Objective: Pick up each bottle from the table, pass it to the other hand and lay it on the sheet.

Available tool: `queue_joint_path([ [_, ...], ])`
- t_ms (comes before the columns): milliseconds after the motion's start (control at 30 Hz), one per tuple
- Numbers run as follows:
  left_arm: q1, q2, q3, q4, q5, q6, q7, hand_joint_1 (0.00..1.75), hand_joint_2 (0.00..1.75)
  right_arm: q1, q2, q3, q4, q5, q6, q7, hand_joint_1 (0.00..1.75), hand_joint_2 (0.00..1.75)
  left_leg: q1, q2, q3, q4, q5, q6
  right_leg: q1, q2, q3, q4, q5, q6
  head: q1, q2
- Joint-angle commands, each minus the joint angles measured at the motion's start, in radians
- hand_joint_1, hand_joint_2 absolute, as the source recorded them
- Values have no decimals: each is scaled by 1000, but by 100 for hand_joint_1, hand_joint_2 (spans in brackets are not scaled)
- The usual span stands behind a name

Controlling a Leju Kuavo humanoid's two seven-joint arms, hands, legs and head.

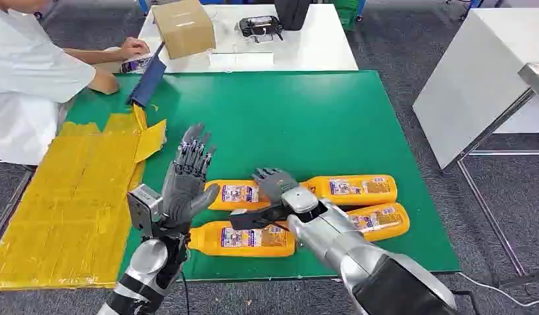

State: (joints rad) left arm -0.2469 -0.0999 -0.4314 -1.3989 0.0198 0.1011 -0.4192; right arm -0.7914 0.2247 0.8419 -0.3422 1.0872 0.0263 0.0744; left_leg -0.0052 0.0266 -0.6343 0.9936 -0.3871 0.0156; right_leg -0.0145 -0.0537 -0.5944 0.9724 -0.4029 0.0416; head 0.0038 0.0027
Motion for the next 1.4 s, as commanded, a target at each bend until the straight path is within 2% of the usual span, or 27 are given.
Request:
queue_joint_path([
  [33,-36,-3,-11,74,5,0,2,0,175,-2,0,106,64,55,-4,-19,147,175,2,-3,4,-1,-1,-1,1,2,5,-1,-2,-2,0,0],
  [100,-28,-1,-7,67,7,2,1,0,175,8,0,106,53,63,-52,-27,175,175,2,-4,6,-1,-2,-2,1,3,7,-1,-2,-2,0,0],
  [200,-20,2,-3,55,8,1,1,0,175,13,0,95,48,70,-117,-30,175,175,1,-2,4,-1,-1,-1,1,1,4,-1,-1,-1,0,0],
  [433,-20,3,-3,54,8,1,1,0,175,11,0,94,48,70,-116,-31,175,175,1,-2,4,-1,-1,-1,1,2,5,-1,-1,-1,0,0],
  [667,-1,7,9,29,4,8,0,0,175,30,-18,24,13,50,-266,-24,175,175,2,-3,6,-1,-2,-2,1,3,7,-1,-2,-2,0,0],
  [767,28,12,23,-5,-15,29,4,0,175,70,-35,-80,-56,0,-503,-24,175,175,2,-3,5,0,-2,-2,1,3,6,-1,-2,-2,0,0],
  [800,47,17,31,-26,-24,41,7,0,175,102,-39,-159,-118,-66,-618,-60,175,175,2,-3,5,-1,-2,-1,1,3,6,-1,-2,-1,0,0],
  [833,61,19,39,-40,-31,45,8,0,175,129,-43,-222,-174,-112,-691,-92,175,175,1,-2,3,-1,-1,-1,1,2,3,-1,-1,-1,0,0],
  [867,81,19,51,-56,-43,55,10,0,175,196,-61,-324,-328,-128,-724,-142,175,175,1,-1,2,-1,-1,-1,1,3,2,-1,-1,-1,0,0],
  [933,107,23,64,-77,-61,70,11,0,175,272,-73,-412,-484,-209,-701,-184,175,175,1,-1,3,0,-2,-1,1,4,3,-1,-1,-1,0,0],
  [967,129,27,76,-96,-74,88,10,0,175,343,-86,-467,-643,-343,-629,-233,175,175,2,-2,6,0,-4,-2,1,5,6,-1,-3,-2,0,0],
  [1100,193,39,110,-143,-97,105,4,0,175,519,-132,-573,-945,-466,-627,-291,175,175,2,-5,3,0,-3,-2,1,0,6,-1,-4,-1,0,0],
  [1267,244,46,132,-188,-114,123,2,0,175,630,-117,-660,-1112,-650,-603,-376,175,175,1,-9,0,1,-5,-1,1,-1,3,0,-5,-1,0,0],
  [1400,283,50,146,-225,-131,133,1,0,175,676,-109,-667,-1183,-736,-562,-386,175,175,1,-8,-2,0,-4,-1,0,-2,0,0,-3,-1,0,0],
])
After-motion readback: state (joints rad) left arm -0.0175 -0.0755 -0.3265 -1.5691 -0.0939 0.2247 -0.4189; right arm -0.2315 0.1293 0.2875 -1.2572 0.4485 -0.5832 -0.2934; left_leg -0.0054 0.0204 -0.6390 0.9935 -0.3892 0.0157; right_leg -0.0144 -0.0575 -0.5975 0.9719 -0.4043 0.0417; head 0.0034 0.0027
